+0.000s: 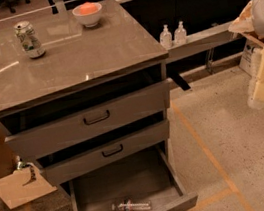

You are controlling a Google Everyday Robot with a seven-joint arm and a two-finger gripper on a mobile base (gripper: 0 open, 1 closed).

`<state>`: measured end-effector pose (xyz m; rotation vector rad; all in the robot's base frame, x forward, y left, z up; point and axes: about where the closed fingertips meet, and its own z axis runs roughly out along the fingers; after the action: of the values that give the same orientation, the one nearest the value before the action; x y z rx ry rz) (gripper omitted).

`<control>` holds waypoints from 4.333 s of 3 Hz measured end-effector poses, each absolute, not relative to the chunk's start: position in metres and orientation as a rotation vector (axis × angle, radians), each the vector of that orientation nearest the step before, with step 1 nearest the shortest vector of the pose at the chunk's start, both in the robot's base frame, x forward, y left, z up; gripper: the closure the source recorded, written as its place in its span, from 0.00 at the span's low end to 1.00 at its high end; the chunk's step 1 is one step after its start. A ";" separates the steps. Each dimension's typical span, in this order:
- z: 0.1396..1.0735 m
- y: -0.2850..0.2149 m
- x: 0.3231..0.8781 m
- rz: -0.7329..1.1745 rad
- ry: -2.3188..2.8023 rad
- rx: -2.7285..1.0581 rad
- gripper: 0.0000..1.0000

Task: Pick water bottle from bottom drawer and place on counter

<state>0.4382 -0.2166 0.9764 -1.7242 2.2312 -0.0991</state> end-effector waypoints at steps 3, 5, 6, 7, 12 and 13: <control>0.898 -0.162 0.449 0.108 2.182 -1.644 0.00; 0.750 -0.108 0.451 0.146 2.097 -1.713 0.00; 0.750 -0.108 0.450 0.147 2.098 -1.714 0.00; 0.729 -0.112 0.456 0.120 2.148 -1.669 0.00; 0.419 -0.102 0.562 0.166 2.411 -1.404 0.00; 0.408 -0.102 0.559 0.180 2.428 -1.406 0.00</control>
Offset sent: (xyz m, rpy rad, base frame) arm 0.0304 0.0577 -0.0876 0.2625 0.0126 0.0021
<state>0.5589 -0.1019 0.4085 -1.4055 2.4282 0.1805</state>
